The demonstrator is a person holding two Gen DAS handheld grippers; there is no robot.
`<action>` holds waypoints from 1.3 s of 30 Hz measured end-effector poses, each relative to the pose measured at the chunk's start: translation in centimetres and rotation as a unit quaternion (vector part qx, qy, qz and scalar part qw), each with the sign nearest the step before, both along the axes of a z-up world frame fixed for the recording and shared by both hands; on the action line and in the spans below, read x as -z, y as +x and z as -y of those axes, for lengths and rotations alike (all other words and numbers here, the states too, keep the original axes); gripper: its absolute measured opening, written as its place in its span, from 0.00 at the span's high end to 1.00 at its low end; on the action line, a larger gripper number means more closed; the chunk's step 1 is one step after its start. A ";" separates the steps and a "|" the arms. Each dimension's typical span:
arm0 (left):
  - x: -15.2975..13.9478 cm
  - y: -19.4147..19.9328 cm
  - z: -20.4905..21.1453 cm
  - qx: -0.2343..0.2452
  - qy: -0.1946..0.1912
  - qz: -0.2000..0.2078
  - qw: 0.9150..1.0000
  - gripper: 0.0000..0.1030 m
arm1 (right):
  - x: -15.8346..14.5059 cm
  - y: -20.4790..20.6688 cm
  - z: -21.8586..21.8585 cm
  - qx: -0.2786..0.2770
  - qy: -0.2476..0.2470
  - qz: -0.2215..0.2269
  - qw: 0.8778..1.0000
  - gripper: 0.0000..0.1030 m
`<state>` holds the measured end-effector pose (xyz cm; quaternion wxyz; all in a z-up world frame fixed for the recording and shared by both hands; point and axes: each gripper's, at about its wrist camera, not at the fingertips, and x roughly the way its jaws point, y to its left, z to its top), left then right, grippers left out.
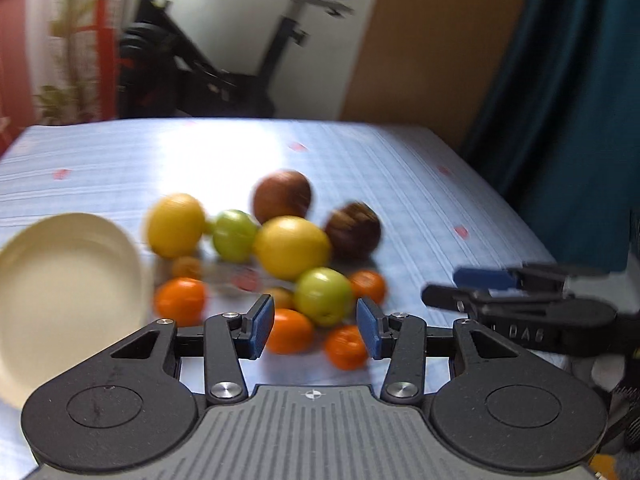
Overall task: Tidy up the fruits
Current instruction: 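Reach the left gripper to a tangerine and close on it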
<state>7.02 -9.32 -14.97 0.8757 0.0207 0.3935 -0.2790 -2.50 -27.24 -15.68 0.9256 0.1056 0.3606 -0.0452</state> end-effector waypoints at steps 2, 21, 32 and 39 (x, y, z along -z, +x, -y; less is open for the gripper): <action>1.0 0.2 1.0 0.013 0.003 -0.016 1.000 0.53 | 0.1 -0.3 0.6 0.005 0.003 0.001 1.000 0.51; 4.9 1.0 2.5 0.009 0.017 -0.082 0.996 0.67 | 1.1 0.3 1.0 -0.025 0.028 0.001 0.999 0.51; 3.3 -0.4 -0.6 -0.009 0.013 -0.057 0.998 0.67 | 3.1 4.2 -2.1 -0.100 -0.032 -0.024 0.994 0.52; 2.7 -0.4 -1.7 -0.026 0.011 -0.049 0.998 0.67 | 3.8 4.8 -2.0 -0.110 -0.032 -0.030 0.993 0.62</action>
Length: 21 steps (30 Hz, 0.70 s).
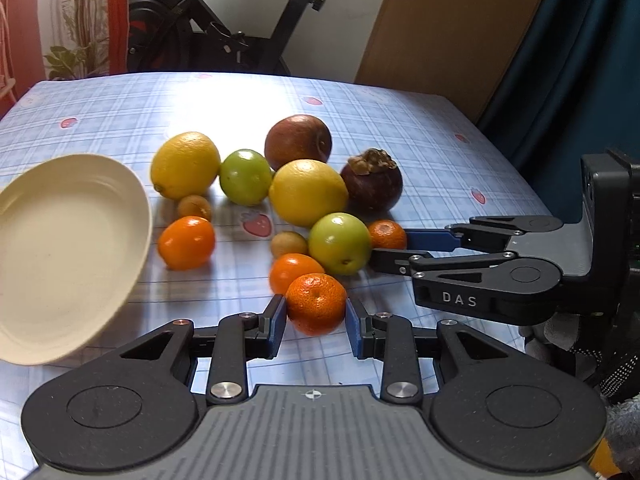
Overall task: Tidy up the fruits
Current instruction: 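Reach the left gripper to a tangerine and close on it, then carry the tangerine with the left gripper over the cream plate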
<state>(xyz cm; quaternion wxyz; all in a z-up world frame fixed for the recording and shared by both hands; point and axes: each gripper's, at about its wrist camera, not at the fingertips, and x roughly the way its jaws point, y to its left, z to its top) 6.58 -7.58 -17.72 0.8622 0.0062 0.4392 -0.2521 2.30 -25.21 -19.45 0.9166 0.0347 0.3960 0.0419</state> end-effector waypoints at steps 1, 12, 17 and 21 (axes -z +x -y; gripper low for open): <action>-0.1 0.0 -0.1 -0.003 0.001 0.001 1.000 0.67 | -0.1 0.0 -0.1 0.002 -0.004 -0.001 1.000 0.62; -0.5 -0.2 -1.6 -0.034 0.013 0.003 0.999 0.67 | -1.0 -1.0 -0.4 0.026 -0.001 0.000 1.000 0.62; -0.9 -0.3 -2.6 -0.046 0.011 0.008 0.999 0.67 | -2.0 -1.2 -0.8 0.033 -0.007 0.006 0.999 0.62; -1.2 -0.4 -3.3 -0.055 0.009 0.012 0.998 0.67 | -3.1 -1.3 -1.4 0.035 -0.012 0.015 0.999 0.62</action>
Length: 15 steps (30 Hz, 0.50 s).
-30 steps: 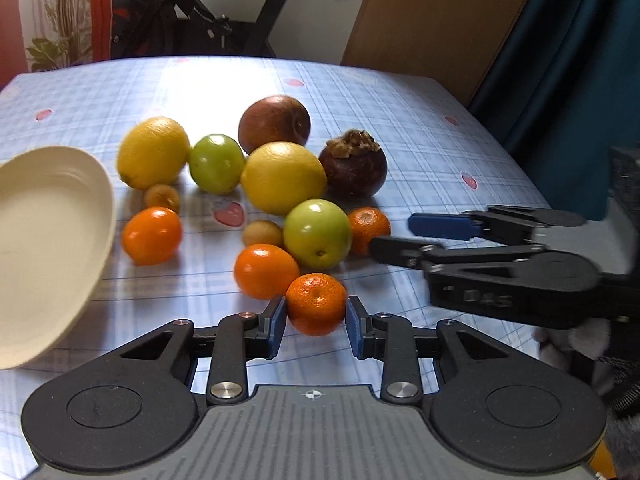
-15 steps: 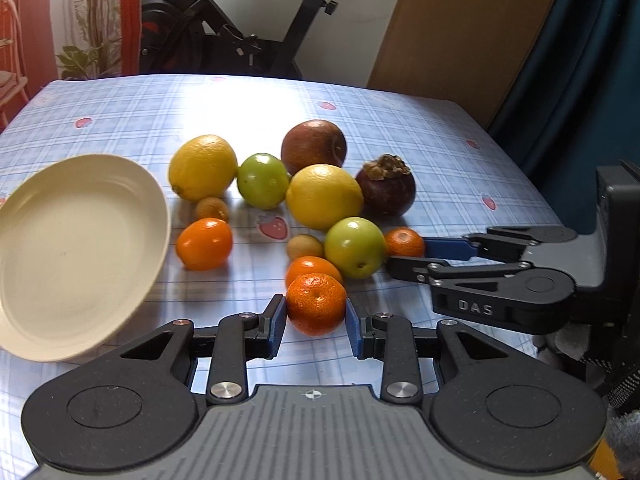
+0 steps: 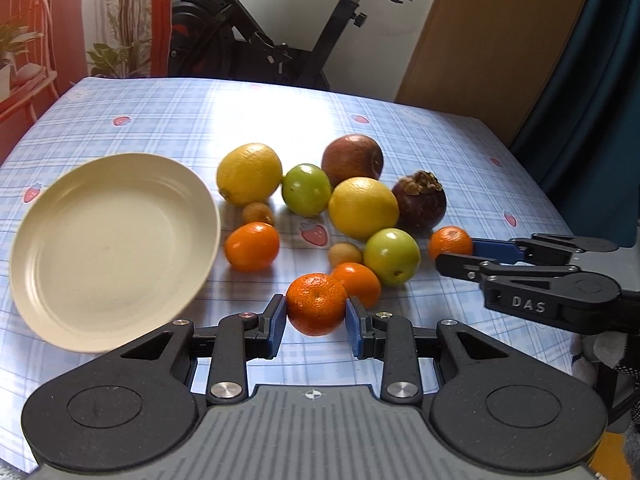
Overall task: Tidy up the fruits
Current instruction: 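Carry the tangerine with the left gripper over the cream plate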
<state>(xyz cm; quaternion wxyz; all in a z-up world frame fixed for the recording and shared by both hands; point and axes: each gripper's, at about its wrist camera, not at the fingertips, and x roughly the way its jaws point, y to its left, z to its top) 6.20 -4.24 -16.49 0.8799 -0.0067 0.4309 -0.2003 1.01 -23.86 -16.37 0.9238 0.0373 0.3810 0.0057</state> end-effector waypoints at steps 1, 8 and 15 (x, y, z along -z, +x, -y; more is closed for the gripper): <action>-0.1 0.0 -0.2 -0.003 0.000 0.002 1.000 0.67 | -0.3 0.0 -0.2 -0.001 -0.001 0.003 1.000 0.62; -1.0 0.7 -2.5 -0.029 -0.003 0.019 0.999 0.67 | -2.8 1.3 -2.2 -0.023 -0.007 0.025 0.999 0.62; -2.1 2.2 -5.3 -0.059 0.006 0.047 0.997 0.67 | -4.0 4.7 -5.6 -0.063 -0.003 0.034 0.997 0.62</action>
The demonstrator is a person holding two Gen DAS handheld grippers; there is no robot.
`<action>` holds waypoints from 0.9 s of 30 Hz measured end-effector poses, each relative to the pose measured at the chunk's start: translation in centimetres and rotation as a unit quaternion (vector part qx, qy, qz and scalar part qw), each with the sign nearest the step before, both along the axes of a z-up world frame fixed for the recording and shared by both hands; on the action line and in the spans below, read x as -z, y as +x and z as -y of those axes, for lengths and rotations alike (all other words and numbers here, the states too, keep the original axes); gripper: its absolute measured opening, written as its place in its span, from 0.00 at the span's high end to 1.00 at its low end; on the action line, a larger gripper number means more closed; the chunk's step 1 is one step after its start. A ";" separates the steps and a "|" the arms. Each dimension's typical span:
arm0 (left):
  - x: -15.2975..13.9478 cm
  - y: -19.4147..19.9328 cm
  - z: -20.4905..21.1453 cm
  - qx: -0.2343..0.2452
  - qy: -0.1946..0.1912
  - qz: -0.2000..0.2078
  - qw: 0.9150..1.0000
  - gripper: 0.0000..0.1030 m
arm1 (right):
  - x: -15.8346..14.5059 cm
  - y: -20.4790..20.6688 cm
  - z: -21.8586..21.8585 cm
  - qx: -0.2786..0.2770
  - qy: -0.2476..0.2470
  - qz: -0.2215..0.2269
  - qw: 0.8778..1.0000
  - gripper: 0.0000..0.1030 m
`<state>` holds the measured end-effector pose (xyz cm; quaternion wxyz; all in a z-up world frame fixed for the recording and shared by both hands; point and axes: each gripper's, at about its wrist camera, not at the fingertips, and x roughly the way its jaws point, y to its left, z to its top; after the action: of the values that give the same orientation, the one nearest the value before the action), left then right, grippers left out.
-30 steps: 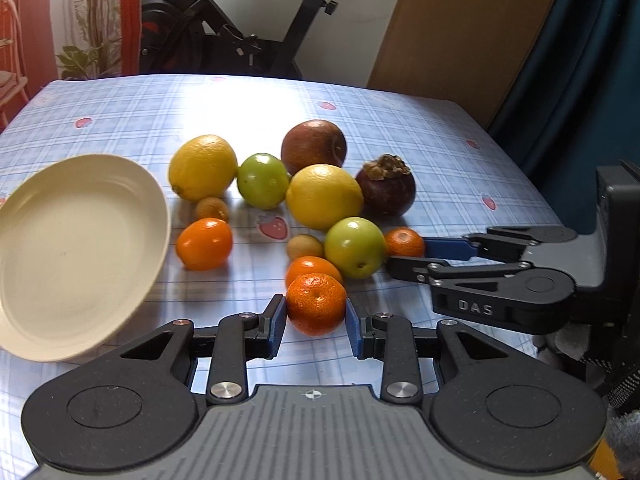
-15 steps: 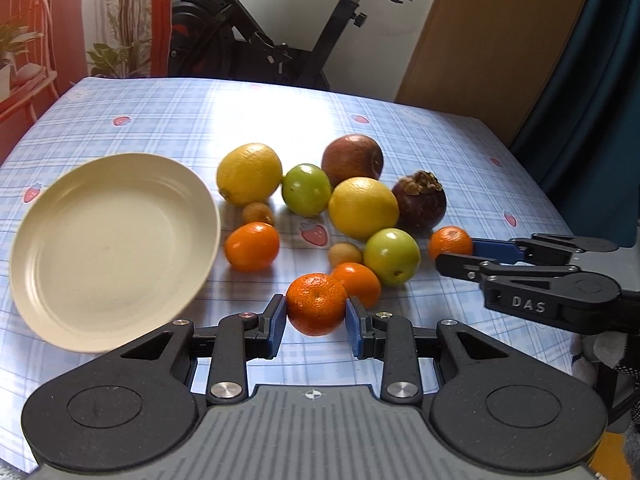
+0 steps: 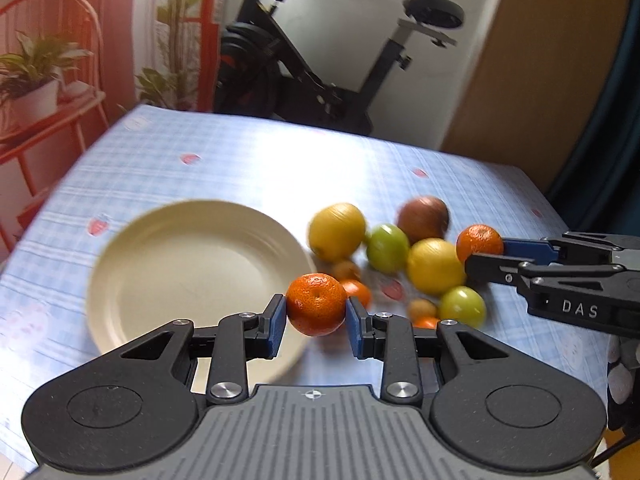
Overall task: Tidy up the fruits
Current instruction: 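Carry the tangerine with the left gripper over the cream plate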
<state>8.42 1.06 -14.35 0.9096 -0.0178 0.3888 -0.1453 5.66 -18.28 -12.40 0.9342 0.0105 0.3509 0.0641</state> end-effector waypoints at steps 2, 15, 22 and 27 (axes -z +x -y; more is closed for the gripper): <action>-0.2 0.5 -0.8 -0.008 0.002 0.004 1.000 0.67 | 0.0 1.2 -1.1 -0.013 -0.002 0.001 1.000 0.62; 1.1 6.3 -7.3 -0.048 0.003 -0.010 0.999 0.67 | 2.8 9.6 -8.1 -0.094 -0.001 -0.025 0.995 0.62; 2.9 9.0 -8.6 -0.050 0.000 -0.031 0.998 0.67 | 5.4 13.4 -10.8 -0.119 -0.007 -0.051 0.992 0.62; 4.1 10.2 -9.0 -0.052 0.000 -0.047 0.998 0.67 | 6.6 14.9 -11.5 -0.119 -0.007 -0.060 0.991 0.62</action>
<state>18.64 10.04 -18.42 0.8968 -0.0449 0.4294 -0.0965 20.59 -6.77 -18.95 0.8973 -0.0338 0.4051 0.1722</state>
